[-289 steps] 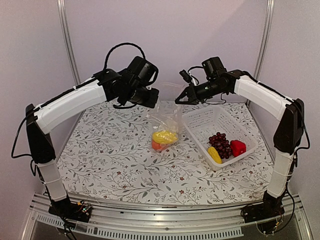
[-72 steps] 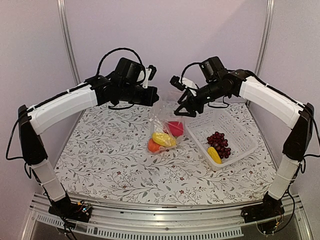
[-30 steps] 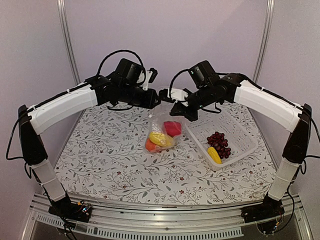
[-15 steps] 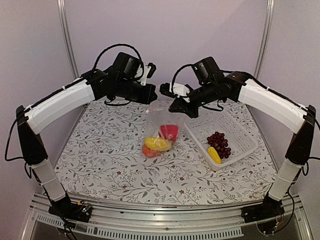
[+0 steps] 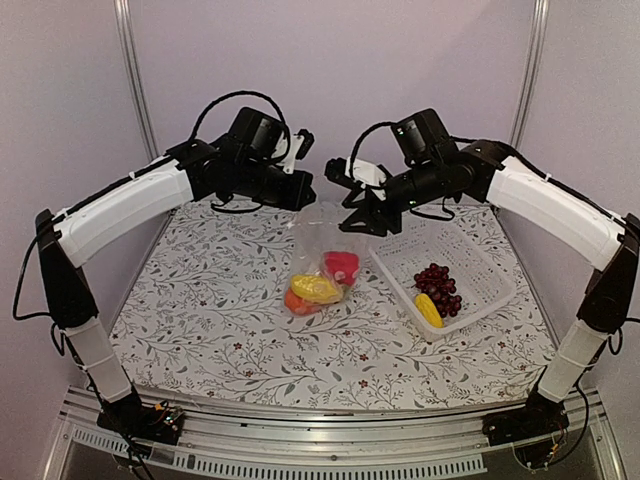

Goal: Place the food in the zip-top bag and seal the zipper
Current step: Adjust the zipper food storage bag at the center of the board, then adjust the fake fruit in the bin.

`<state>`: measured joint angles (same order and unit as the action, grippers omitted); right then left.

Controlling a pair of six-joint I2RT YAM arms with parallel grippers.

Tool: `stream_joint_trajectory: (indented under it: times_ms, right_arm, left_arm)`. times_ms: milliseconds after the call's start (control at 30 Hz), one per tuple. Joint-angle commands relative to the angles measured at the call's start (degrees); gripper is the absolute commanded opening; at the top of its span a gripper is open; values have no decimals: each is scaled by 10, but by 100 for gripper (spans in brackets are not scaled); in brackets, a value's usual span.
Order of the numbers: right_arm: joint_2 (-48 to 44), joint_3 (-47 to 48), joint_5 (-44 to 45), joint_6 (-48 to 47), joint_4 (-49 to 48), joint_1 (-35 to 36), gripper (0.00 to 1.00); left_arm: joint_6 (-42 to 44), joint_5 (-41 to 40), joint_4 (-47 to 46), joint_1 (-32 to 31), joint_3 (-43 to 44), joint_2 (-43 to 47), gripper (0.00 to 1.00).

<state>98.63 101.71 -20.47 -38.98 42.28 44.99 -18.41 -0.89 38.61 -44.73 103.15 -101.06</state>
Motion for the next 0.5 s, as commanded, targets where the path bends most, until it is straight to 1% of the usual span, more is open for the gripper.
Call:
stream_joint_trajectory:
  times_ms: [0, 167, 467]
  right_arm:
    - [-51, 14, -24, 19, 21, -7, 53]
    - [-77, -5, -32, 34, 29, -46, 57]
    - [-121, -75, -21, 37, 30, -129, 56]
  left_arm:
    - [8, 2, -2, 11, 7, -6, 0]
    - [9, 4, -5, 13, 7, -12, 0]
    - [14, 4, -5, 15, 4, -13, 0]
